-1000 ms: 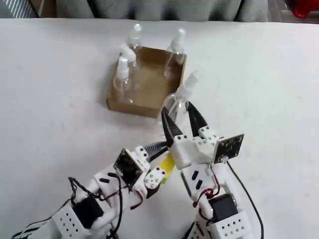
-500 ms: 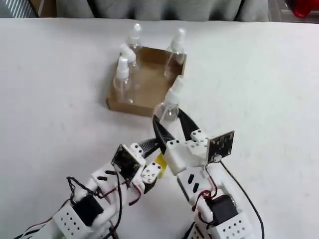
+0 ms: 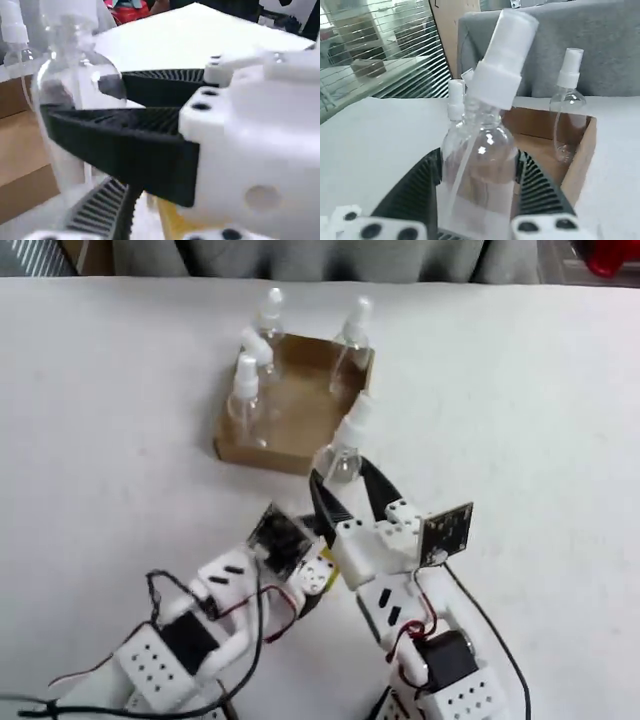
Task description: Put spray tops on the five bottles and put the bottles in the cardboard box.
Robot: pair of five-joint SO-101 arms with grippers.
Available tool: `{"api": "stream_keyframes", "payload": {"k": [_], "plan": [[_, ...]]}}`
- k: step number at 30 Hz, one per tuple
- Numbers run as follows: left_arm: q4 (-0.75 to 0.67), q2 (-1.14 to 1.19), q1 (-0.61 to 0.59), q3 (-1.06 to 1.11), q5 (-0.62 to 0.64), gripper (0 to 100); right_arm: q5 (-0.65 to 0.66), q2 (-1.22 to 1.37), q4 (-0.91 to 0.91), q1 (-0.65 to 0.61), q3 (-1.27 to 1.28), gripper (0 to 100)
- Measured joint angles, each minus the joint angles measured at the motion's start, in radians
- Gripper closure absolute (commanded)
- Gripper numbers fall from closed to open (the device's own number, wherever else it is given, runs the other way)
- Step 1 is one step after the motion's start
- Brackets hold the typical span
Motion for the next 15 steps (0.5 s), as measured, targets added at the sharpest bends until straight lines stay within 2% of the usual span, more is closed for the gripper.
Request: {"api": "stream_keyframes", "payload": {"k": [5,15], "plan": [[-0.044,0.18,-0.005,-0.068,0.003,98,0.0,0.0,0.0,0.015,0.002,98.2],[-0.132,0.224,-0.077,-0.058,0.002,98,0.0,0.0,0.0,0.015,0.002,98.2]]}}
